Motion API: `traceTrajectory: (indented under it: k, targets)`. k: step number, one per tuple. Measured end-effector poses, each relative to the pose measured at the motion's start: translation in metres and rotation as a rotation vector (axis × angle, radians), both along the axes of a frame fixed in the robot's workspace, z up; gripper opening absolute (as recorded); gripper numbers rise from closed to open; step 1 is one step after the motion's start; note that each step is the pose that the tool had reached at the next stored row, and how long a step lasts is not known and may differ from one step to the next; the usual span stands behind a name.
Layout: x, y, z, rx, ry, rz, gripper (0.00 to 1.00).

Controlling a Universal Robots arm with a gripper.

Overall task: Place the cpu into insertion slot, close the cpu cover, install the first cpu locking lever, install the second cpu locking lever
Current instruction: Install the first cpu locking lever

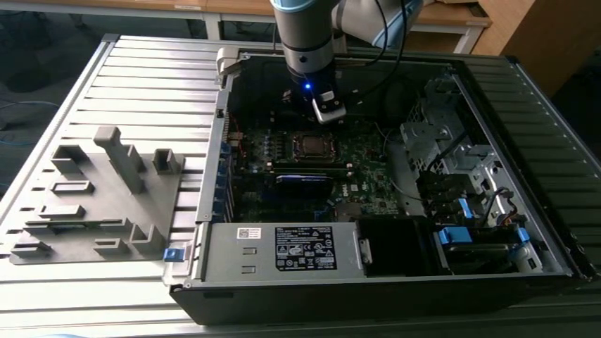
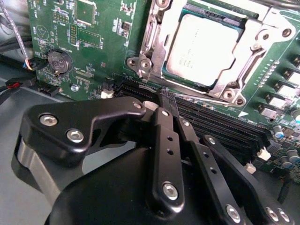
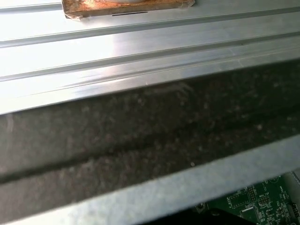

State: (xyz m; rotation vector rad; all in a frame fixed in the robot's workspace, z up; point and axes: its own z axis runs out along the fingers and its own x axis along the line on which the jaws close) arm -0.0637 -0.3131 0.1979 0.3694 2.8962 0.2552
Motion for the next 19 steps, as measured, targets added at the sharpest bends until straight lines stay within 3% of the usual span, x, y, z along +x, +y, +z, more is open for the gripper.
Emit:
traceTrajectory:
  k: [13, 19]
  targets:
    - [0.0008, 0.0004, -0.0001, -0.0022, -0.0001, 0.0, 0.11]
    - [0.0011, 0.0022, -0.0001, -0.0117, -0.0001, -0.003, 0.11]
